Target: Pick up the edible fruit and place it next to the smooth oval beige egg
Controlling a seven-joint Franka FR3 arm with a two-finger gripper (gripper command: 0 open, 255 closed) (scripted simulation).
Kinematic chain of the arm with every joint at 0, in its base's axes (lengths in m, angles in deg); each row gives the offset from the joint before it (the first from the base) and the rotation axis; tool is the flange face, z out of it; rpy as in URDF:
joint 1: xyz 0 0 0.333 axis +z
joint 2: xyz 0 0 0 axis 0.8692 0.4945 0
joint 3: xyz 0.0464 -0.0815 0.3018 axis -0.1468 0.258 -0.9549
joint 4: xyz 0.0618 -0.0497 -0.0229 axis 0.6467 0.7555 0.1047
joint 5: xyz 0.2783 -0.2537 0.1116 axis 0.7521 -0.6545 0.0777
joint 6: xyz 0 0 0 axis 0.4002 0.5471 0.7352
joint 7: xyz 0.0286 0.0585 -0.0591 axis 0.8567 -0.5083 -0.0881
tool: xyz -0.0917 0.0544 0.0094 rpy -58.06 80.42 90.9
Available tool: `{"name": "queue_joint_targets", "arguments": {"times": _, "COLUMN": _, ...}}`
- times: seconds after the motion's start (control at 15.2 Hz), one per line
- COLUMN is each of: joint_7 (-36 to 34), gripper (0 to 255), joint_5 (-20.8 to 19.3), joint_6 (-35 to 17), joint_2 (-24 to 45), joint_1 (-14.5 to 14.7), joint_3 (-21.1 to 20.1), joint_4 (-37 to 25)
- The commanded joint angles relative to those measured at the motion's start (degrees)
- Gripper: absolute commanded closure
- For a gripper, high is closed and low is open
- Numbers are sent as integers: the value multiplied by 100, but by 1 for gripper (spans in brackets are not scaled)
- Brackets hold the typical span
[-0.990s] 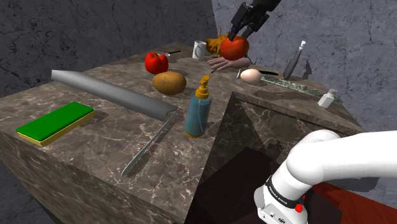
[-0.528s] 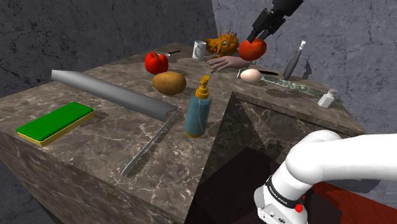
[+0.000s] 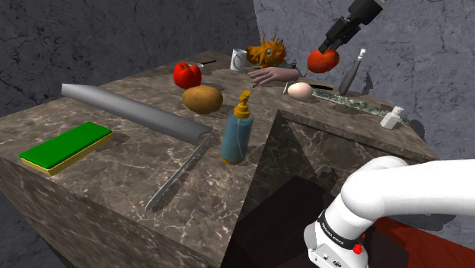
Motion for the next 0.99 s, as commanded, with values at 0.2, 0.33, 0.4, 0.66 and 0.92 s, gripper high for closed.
{"name": "queue_joint_targets", "arguments": {"times": 0.2, "joint_7": 366, "gripper": 255, "joint_5": -130, "joint_6": -108, "joint_2": -14, "joint_1": -53, "joint_3": 356, "joint_4": 134}}
{"name": "queue_joint_targets", "arguments": {"times": 0.33, "joint_7": 380, "gripper": 255, "joint_5": -146, "joint_6": -240, "joint_2": -90, "joint_1": -74, "joint_3": 363, "joint_4": 342}}
{"name": "queue_joint_targets", "arguments": {"times": 0.4, "joint_7": 387, "gripper": 255, "joint_5": -154, "joint_6": -305, "joint_2": -126, "joint_1": -84, "joint_3": 367, "joint_4": 444}}
{"name": "queue_joint_targets", "arguments": {"times": 0.66, "joint_7": 418, "gripper": 255, "joint_5": -187, "joint_6": -567, "joint_2": -262, "joint_1": -126, "joint_3": 388, "joint_4": 843}}
{"name": "queue_joint_targets", "arguments": {"times": 0.92, "joint_7": 450, "gripper": 255, "joint_5": -220, "joint_6": -828, "joint_2": -382, "joint_1": -166, "joint_3": 416, "joint_4": 1228}}
